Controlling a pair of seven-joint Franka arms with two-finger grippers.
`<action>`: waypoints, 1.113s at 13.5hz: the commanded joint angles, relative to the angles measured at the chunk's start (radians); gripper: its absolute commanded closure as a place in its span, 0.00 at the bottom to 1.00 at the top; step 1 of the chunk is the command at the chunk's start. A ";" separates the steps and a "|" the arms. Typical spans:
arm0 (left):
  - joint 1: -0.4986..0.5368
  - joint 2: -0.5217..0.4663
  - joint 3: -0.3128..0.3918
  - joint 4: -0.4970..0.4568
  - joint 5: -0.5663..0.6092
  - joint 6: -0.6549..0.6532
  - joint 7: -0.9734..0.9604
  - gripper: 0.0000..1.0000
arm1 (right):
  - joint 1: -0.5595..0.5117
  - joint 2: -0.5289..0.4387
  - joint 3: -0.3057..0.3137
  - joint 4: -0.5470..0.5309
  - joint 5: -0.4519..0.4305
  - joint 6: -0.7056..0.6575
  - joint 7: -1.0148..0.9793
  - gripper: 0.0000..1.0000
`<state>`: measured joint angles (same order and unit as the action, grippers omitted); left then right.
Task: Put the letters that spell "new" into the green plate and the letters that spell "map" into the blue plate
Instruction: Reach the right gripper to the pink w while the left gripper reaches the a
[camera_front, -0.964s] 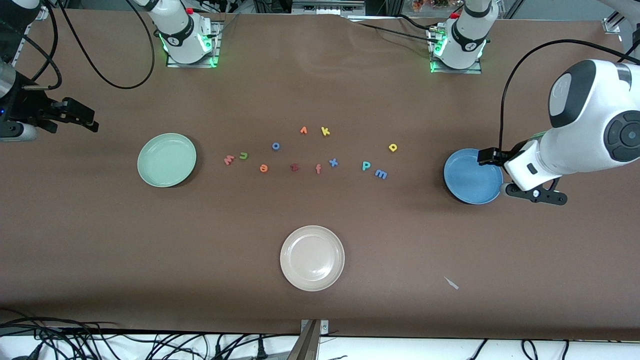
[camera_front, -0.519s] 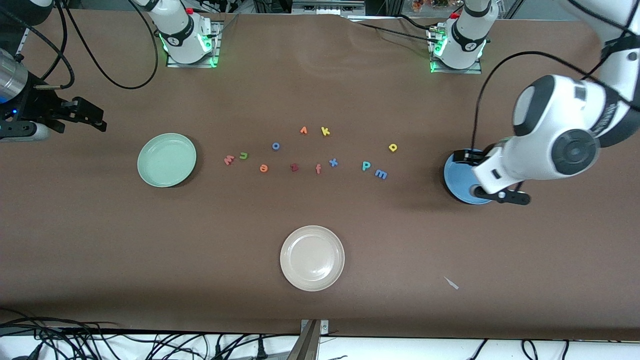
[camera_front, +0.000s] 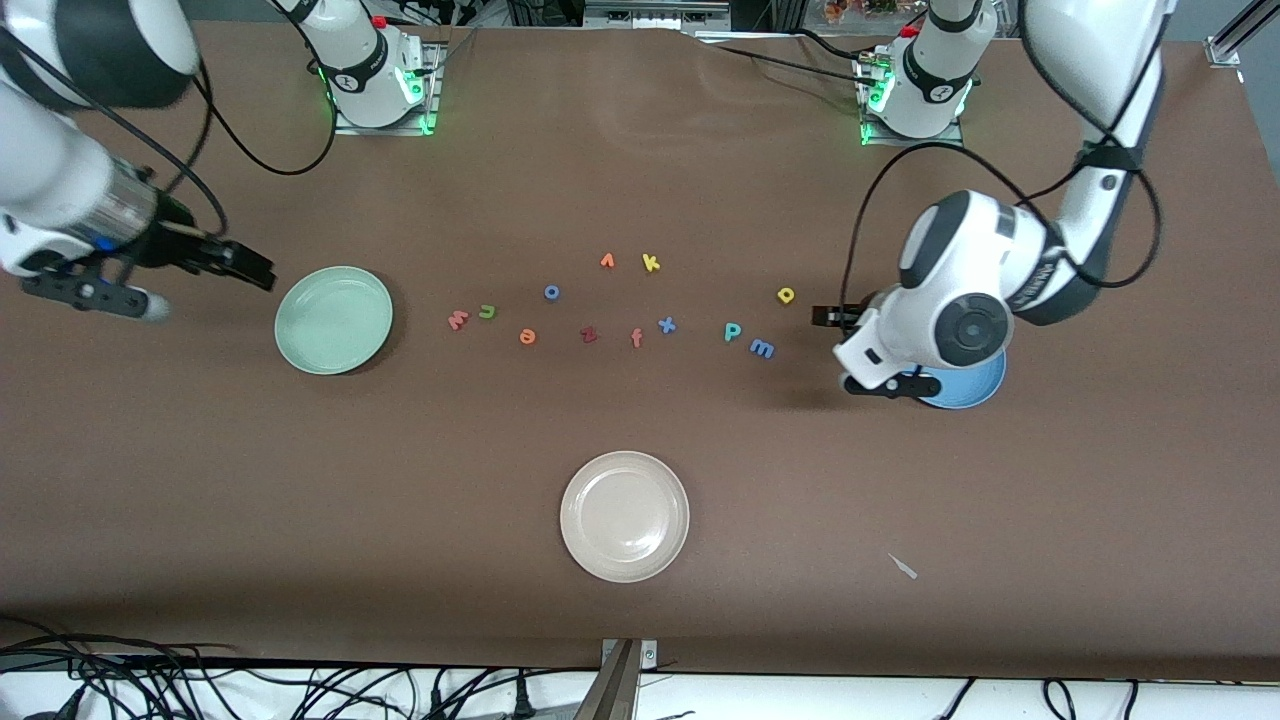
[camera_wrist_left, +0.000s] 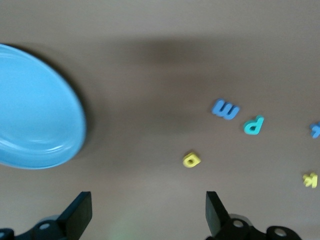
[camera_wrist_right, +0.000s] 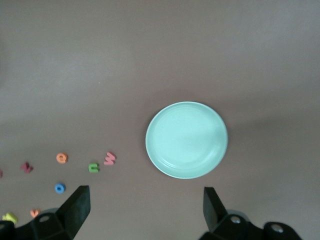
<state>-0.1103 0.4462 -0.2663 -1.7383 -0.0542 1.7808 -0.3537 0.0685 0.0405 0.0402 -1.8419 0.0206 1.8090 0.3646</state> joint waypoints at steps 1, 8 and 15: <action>-0.003 -0.027 -0.036 -0.125 -0.032 0.103 -0.057 0.00 | 0.074 -0.010 0.001 -0.178 -0.016 0.175 0.150 0.00; -0.005 -0.072 -0.093 -0.417 -0.030 0.443 -0.091 0.02 | 0.208 0.202 0.001 -0.281 -0.018 0.443 0.612 0.01; -0.028 -0.014 -0.107 -0.475 -0.030 0.629 -0.151 0.13 | 0.280 0.295 0.000 -0.326 -0.018 0.579 0.743 0.51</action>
<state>-0.1214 0.4360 -0.3730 -2.1927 -0.0547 2.3637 -0.4817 0.3426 0.3266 0.0481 -2.1496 0.0169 2.3508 1.0882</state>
